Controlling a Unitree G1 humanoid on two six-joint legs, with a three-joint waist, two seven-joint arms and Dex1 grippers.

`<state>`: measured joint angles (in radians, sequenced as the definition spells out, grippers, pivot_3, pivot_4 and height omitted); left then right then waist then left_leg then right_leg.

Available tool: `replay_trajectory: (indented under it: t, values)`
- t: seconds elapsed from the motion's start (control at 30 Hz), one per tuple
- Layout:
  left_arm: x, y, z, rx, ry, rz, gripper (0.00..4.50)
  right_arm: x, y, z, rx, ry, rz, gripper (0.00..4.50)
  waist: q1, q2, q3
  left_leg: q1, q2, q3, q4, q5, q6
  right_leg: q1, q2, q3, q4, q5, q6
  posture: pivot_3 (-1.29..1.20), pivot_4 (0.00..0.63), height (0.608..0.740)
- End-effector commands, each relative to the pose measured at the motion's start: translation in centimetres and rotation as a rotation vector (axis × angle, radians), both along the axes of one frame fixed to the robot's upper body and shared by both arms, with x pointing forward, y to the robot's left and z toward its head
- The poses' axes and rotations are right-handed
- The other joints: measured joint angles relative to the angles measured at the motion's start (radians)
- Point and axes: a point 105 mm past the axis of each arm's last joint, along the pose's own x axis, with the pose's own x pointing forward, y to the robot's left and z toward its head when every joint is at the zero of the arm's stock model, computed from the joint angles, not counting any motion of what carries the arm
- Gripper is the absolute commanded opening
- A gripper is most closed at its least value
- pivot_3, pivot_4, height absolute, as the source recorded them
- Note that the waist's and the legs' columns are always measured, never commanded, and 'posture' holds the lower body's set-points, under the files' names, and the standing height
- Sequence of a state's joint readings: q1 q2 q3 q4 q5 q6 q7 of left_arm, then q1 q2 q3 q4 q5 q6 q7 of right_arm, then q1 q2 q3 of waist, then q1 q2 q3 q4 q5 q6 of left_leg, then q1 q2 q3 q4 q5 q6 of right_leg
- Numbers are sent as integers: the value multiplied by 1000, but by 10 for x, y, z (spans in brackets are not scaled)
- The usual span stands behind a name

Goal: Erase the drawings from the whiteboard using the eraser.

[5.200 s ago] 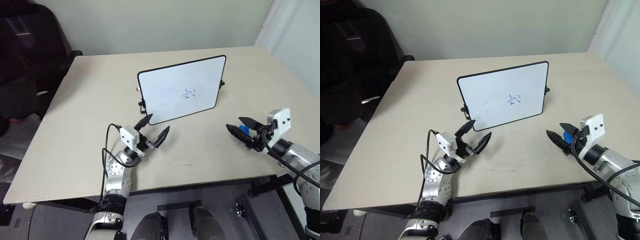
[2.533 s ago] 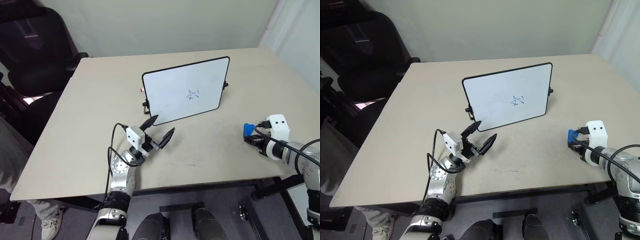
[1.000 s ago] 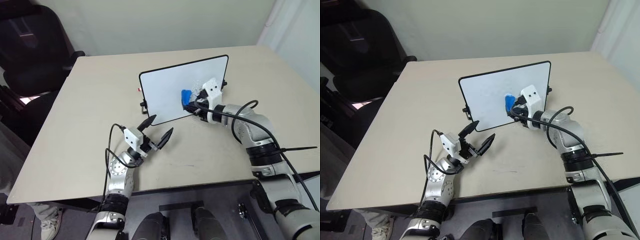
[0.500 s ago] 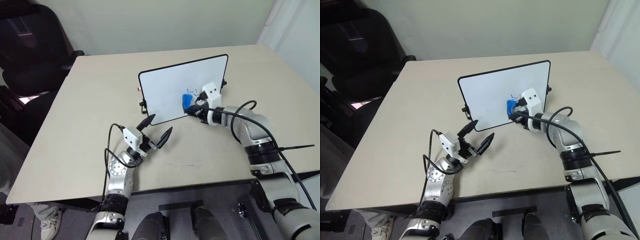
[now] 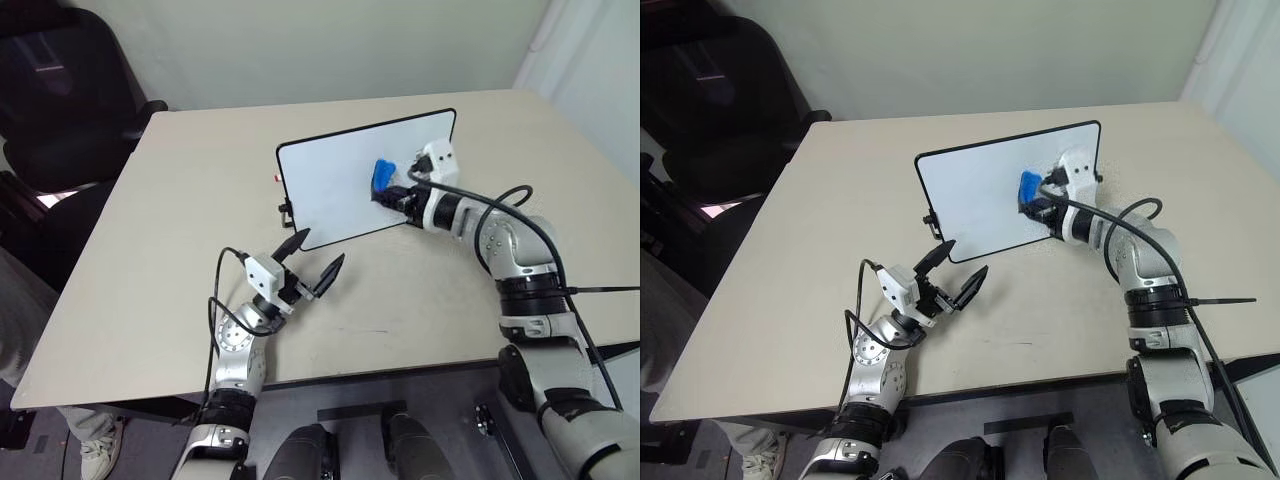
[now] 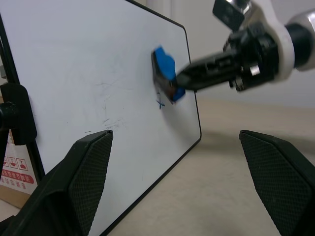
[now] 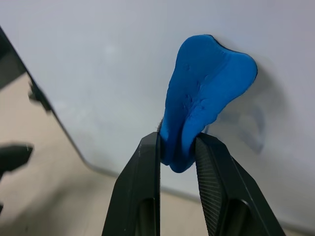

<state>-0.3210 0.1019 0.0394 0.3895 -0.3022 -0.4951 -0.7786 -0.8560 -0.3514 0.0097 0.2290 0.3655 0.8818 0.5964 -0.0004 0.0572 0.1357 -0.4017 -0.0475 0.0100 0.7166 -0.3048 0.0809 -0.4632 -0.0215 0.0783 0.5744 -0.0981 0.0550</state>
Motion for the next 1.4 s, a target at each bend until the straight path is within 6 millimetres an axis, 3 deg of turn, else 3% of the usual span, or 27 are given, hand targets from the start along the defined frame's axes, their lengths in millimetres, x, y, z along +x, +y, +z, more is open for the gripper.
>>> replay_trajectory:
  t: [0.03,0.23,0.53,0.77,1.07,1.23,1.4]
  values:
    - [-4,1,1,-19,-12,2,4500,-2,5,-1,-10,21,8,1003,0,0,0,0,0,0,0,0,0,0,0,0,0,0,0,0,150,726]
    - [-5,2,2,-18,-14,5,4500,-2,5,2,-6,23,13,1003,-1,0,0,-1,0,0,0,0,0,-1,0,0,0,0,0,0,150,726]
    - [-6,3,3,-16,-16,6,4500,14,-13,36,113,-47,-78,1003,-5,0,0,-2,0,0,0,0,0,-2,0,0,0,-1,-1,0,150,726]
    - [-5,4,3,-16,-15,6,4500,14,-16,28,102,-15,-96,1003,-6,-1,1,-2,1,0,0,0,-1,-2,1,-1,1,-1,-1,0,150,726]
    - [-3,2,3,-16,-16,4,4500,5,5,0,65,94,-35,1003,-5,-1,1,-2,1,0,0,0,-1,-2,1,-1,1,-1,-1,0,150,726]
    - [-1,1,3,-15,-16,8,4500,4,6,3,77,96,-24,1003,-5,-1,1,-2,1,0,0,0,-1,-2,1,-1,1,-1,-1,0,150,726]
    - [0,1,2,-15,-15,10,4500,16,-11,9,69,77,-112,1003,-5,-1,1,-2,1,0,0,1,-1,-2,1,-1,1,0,-2,0,150,726]
